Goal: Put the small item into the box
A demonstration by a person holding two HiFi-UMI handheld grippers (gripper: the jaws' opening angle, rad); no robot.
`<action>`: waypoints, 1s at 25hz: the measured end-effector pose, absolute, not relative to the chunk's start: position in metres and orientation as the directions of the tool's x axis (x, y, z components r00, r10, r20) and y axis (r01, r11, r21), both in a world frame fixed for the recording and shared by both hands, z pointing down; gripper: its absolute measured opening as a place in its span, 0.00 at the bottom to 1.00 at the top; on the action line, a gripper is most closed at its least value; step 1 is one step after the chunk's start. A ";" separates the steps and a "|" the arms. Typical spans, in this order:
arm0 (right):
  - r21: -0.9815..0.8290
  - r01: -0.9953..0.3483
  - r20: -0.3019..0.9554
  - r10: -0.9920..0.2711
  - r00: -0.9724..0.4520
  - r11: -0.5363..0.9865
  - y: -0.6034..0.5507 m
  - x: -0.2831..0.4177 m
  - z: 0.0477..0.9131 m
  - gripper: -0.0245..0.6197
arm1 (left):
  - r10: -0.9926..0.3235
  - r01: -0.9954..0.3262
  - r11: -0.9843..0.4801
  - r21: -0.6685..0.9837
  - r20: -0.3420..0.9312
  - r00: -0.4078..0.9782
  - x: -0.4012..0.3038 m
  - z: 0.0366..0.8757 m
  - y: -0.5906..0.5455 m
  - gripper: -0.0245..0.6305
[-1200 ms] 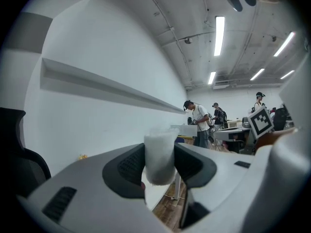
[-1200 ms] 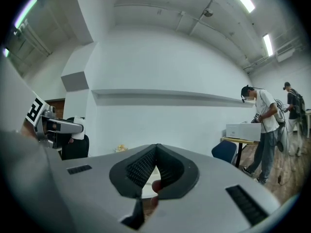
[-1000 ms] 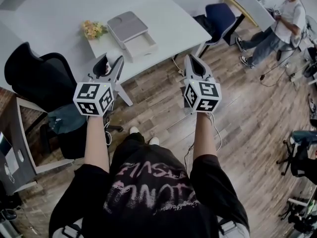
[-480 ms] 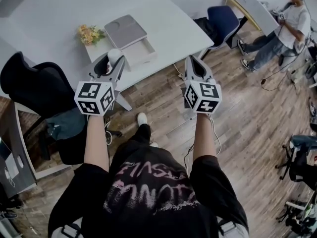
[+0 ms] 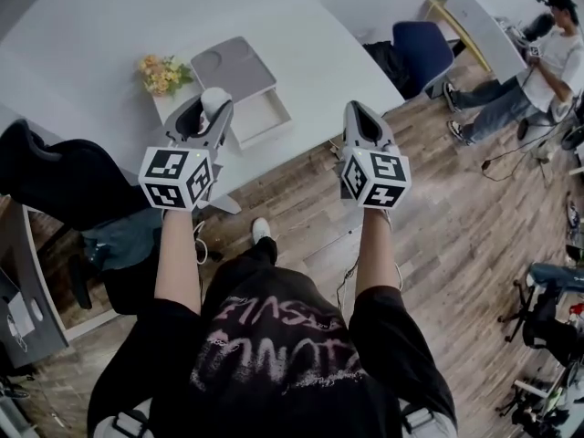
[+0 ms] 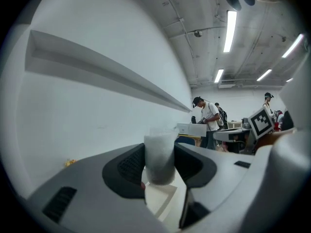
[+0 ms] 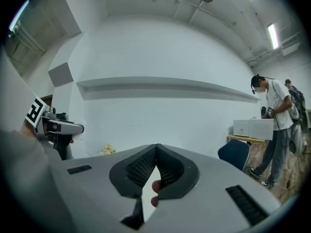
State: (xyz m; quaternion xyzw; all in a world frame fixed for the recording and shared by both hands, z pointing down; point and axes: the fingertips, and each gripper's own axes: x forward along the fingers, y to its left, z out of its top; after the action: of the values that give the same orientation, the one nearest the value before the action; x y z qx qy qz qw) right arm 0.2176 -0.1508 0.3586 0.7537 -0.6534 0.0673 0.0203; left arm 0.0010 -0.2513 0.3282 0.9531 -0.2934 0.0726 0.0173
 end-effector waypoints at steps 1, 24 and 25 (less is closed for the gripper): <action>-0.057 -0.988 0.130 -0.982 0.136 -0.145 -0.160 0.220 0.358 0.05 | -0.558 -0.564 -0.826 -0.007 0.149 0.816 0.003 0.329 -0.261 0.31; -0.061 -0.994 0.143 -0.986 0.083 -0.092 -0.299 0.236 0.357 0.05 | -0.599 -0.611 -0.791 0.025 0.169 0.783 0.010 0.338 -0.388 0.31; -0.061 -0.995 0.140 -0.987 0.076 -0.085 -0.303 0.237 0.356 0.05 | -0.603 -0.615 -0.788 0.023 0.170 0.779 0.010 0.338 -0.389 0.31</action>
State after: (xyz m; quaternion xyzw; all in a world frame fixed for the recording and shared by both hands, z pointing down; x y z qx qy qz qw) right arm 0.2369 -0.3026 0.3561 0.7331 -0.6758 0.0723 0.0253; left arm 0.0096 -0.3893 0.3376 0.9424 -0.3231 0.0772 0.0385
